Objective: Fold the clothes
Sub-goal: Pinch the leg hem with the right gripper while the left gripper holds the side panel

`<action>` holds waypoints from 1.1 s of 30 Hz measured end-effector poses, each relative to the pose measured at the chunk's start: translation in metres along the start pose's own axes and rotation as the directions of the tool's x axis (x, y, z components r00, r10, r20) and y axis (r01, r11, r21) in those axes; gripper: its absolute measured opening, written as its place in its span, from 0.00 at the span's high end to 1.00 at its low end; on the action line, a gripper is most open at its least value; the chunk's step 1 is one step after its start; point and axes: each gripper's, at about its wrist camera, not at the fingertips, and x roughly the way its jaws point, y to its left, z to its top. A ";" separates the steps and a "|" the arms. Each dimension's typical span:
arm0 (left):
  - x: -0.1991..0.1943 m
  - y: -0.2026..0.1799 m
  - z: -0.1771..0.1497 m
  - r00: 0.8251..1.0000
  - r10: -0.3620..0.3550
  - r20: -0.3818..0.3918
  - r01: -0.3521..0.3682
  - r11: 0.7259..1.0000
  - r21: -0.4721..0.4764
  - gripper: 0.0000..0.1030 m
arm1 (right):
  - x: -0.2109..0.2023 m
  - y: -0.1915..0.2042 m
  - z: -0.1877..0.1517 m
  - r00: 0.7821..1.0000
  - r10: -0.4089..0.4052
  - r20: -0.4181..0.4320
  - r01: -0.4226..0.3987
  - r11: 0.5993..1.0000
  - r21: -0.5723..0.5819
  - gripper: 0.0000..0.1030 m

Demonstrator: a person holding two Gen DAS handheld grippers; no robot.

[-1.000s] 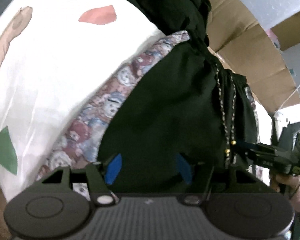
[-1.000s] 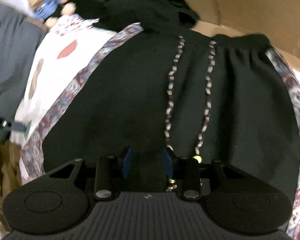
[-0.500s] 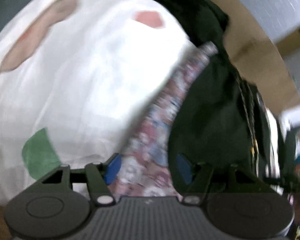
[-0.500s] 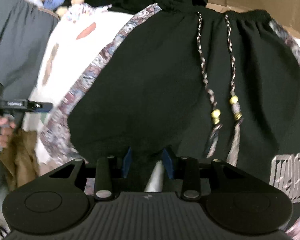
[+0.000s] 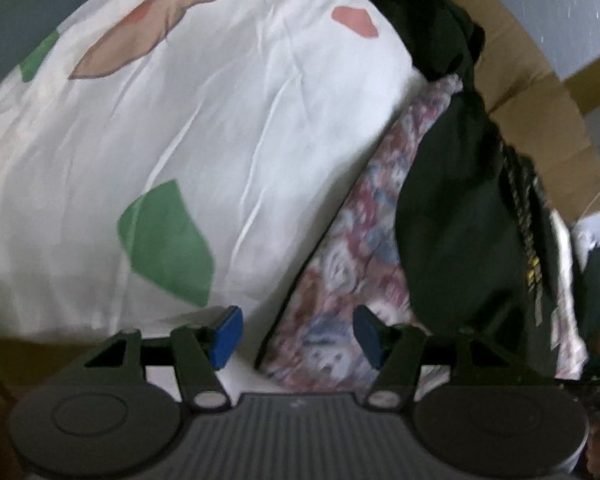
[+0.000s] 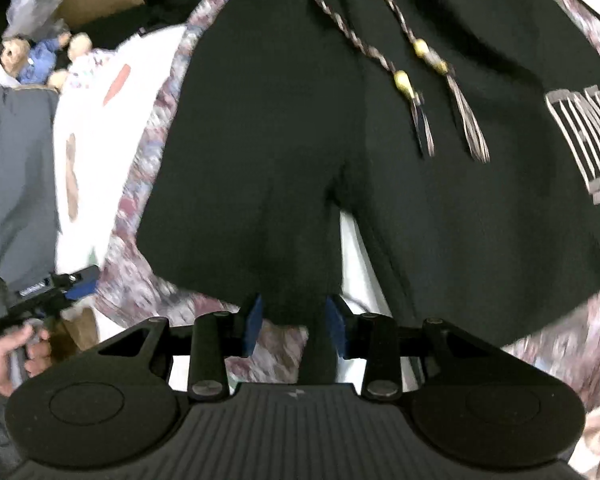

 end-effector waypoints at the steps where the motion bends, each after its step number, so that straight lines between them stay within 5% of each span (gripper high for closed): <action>1: 0.000 0.001 -0.003 1.000 0.001 0.003 -0.001 1.000 -0.007 0.38 | 0.005 0.000 -0.005 1.000 -0.005 -0.008 0.005 1.000 -0.002 0.61; 6: -0.008 0.004 -0.022 0.999 -0.018 0.041 0.020 0.999 -0.047 0.38 | 0.019 0.001 -0.029 0.999 0.024 -0.042 -0.024 1.000 -0.010 0.61; 20: -0.006 0.003 -0.025 0.999 -0.007 0.047 0.008 1.000 -0.007 0.38 | 0.026 0.021 -0.041 0.982 -0.184 -0.031 0.184 0.983 -0.027 0.61; 23: 0.002 0.002 -0.028 1.000 -0.007 0.031 0.007 1.000 -0.010 0.38 | 0.035 0.019 -0.040 0.986 -0.164 -0.037 0.163 0.986 -0.015 0.62; 25: 0.005 -0.001 -0.031 1.000 0.001 0.024 -0.001 1.000 0.005 0.38 | 0.037 0.017 -0.039 0.990 -0.136 -0.036 0.135 0.991 -0.018 0.85; 27: 0.005 -0.004 -0.034 1.000 0.004 0.028 -0.004 1.000 0.021 0.38 | 0.035 0.016 -0.038 0.994 -0.105 -0.037 0.104 0.994 -0.022 0.90; 33: 0.000 0.003 -0.036 0.998 -0.033 0.051 0.035 0.998 -0.050 0.38 | 0.012 -0.001 -0.040 1.000 -0.009 -0.028 0.012 0.995 0.097 0.92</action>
